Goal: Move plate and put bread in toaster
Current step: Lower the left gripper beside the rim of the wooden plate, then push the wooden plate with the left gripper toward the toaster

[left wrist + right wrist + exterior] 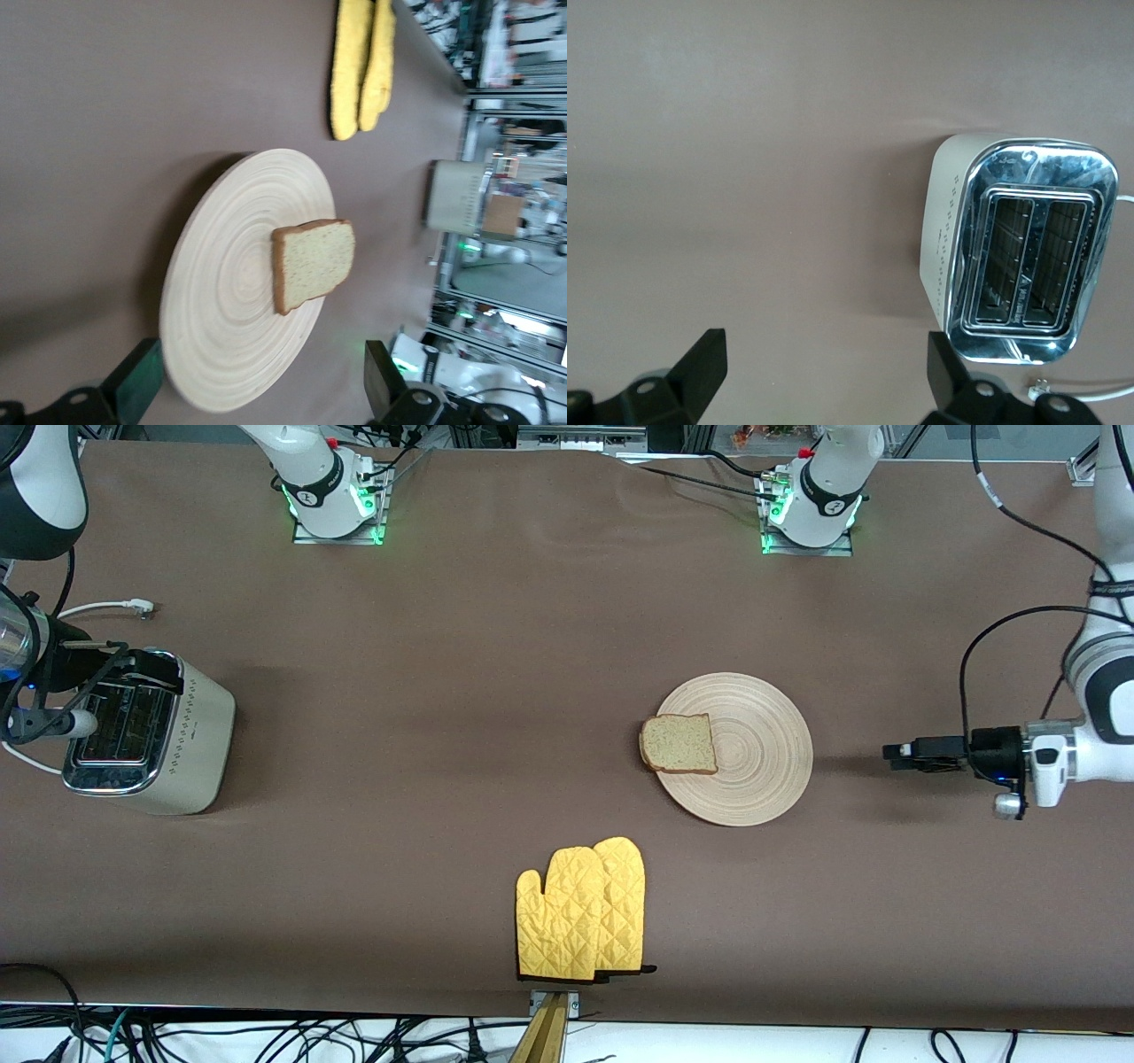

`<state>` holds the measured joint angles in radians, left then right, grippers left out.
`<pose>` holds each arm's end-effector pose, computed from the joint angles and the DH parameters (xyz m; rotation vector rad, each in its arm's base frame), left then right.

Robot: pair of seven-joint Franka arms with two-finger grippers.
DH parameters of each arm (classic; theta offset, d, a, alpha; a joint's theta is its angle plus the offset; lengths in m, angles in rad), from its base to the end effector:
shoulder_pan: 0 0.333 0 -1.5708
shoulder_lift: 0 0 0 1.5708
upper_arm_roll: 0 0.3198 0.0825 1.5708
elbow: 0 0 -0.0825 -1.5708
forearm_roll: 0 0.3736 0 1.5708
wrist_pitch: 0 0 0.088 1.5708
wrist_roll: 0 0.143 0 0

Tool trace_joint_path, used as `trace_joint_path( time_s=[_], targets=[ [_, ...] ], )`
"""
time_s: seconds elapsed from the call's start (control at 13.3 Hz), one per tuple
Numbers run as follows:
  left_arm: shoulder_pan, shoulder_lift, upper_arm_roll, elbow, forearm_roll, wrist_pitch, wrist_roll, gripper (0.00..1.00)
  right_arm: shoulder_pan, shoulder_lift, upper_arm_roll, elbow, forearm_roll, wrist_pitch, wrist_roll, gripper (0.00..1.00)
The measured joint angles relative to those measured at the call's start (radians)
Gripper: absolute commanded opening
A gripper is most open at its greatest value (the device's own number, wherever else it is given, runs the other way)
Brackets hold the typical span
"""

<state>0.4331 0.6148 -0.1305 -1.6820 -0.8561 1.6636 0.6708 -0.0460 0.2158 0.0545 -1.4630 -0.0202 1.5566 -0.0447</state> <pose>0.6065 0.0903 0.2379 2.0890 0.0140 -0.1326 0.5993 -0.0007 0.5170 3.1284 0.0839 -0.1912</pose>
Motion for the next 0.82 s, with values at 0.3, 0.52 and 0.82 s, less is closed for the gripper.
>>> trace_joint_path(
  time_s=[0.3,0.52,0.82],
  targets=[
    [0.005,0.081,0.000,-0.073,-0.082,0.002,0.133,0.95,0.000,0.008,0.000,0.000,0.000,0.010,0.000,1.00],
    [0.010,0.099,-0.001,-0.119,-0.101,0.057,0.204,0.92,0.000,0.016,0.000,0.000,0.000,0.010,0.000,1.00],
    [0.009,0.122,-0.004,-0.173,-0.126,0.097,0.310,0.56,0.001,0.018,0.001,0.000,0.000,0.011,0.000,1.00]
  ],
)
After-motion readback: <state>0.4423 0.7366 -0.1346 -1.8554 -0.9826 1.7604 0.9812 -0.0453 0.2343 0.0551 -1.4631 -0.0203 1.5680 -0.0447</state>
